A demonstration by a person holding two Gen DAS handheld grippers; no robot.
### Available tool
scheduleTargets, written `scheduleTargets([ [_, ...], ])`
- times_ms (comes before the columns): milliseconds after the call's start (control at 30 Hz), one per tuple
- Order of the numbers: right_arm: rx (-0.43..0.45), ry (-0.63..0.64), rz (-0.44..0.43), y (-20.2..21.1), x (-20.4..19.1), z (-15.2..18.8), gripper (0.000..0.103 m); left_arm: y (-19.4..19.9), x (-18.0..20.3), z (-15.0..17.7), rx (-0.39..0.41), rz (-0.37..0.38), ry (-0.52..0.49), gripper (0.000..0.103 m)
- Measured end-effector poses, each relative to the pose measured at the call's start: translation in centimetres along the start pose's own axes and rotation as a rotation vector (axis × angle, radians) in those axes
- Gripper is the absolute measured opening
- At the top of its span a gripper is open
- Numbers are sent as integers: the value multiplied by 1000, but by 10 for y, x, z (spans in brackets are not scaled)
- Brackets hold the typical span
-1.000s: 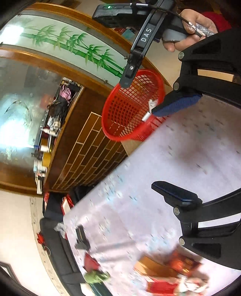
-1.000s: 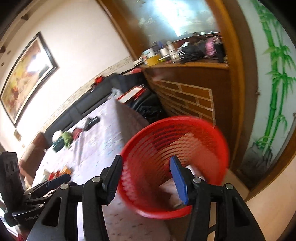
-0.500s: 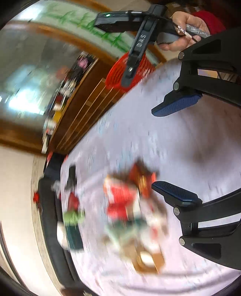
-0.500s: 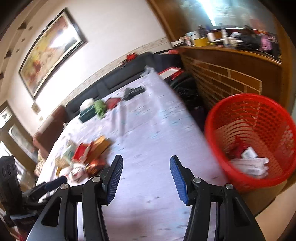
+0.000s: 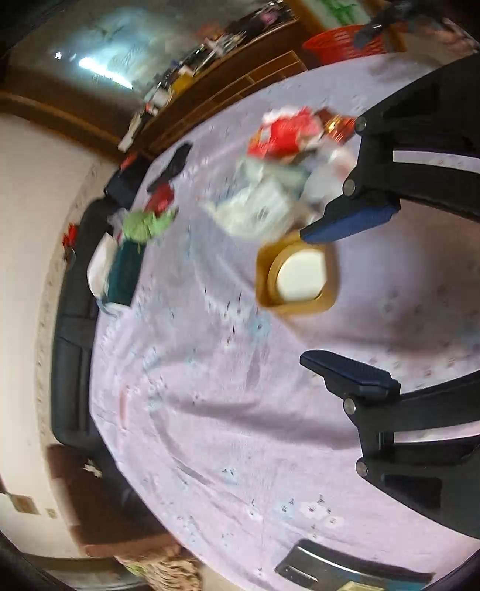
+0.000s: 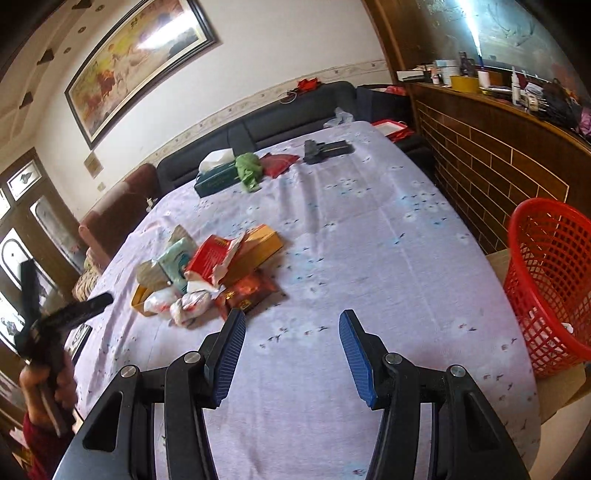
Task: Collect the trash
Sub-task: 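Return both tools to the table and approach the yellow lid with the left gripper, then close the left gripper on the yellow lid rim while the right grasps the red carton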
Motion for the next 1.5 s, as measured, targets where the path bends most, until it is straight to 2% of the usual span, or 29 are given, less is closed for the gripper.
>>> scheduleTargets([
  [67,-6,3,-1,-1,-2,3,57,-18,-1,-1,-42,13,17,50],
  [133,-10,4,3,-1,-2,4,57,-33,2,-1,-67,19,0,47],
  [167,-11,2,5,-1,-1,4,57,-41,1,-1,-79,2,-3,39],
  [200,-13,1,7,-2,0,4,57,-48,3,1,-96,-9,-5,34],
  [233,-14,0,9,-2,1,4,57,-55,6,3,-112,0,-10,27],
  [267,-15,-1,13,-2,1,4,57,-60,8,5,-123,6,-13,24],
  [433,-29,11,11,-10,-5,-2,57,-66,17,1,-52,-53,-80,24],
  [500,-34,20,-1,-15,-13,-6,57,-67,17,0,-26,-55,-84,12],
  [567,-39,18,-41,-24,-25,-13,57,-65,15,-1,-12,-33,-68,10],
  [633,-43,8,-63,-35,-32,-19,57,-62,10,-3,15,-46,-68,9],
  [833,-86,-74,-106,-103,-44,-37,57,-43,-1,-18,116,-47,-22,9],
  [933,-108,-111,-130,-129,-47,-41,56,-39,-8,-23,140,-53,8,9],
  [1000,-128,-138,-121,-144,-45,-40,49,-39,-10,-24,139,-47,19,9],
  [1067,-157,-156,-138,-157,-46,-37,32,-37,-9,-25,149,-54,15,9],
  [1133,-176,-151,-135,-163,-47,-33,23,-34,-8,-27,167,-65,6,9],
  [1167,-179,-138,-131,-165,-48,-31,13,-32,-7,-28,177,-64,4,9],
  [1267,-133,-89,-116,-160,-50,-34,5,-25,-9,-31,214,-78,8,9],
  [1367,-9,-55,-132,-147,-51,-44,5,-21,-10,-34,234,-88,12,9],
  [1500,68,-33,-143,-137,-50,-50,4,-22,-8,-34,236,-97,-2,9],
])
Point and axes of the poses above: each gripper's, at about its wrist camera, not at the fingertips, and y roughly against the way its jaws point, x to its right, z to its underside, the point moved 10 cm from there along -y, roughly the way its jaws point, and after that the axes turned 6 degrees about -z, right-handed, at the moved point
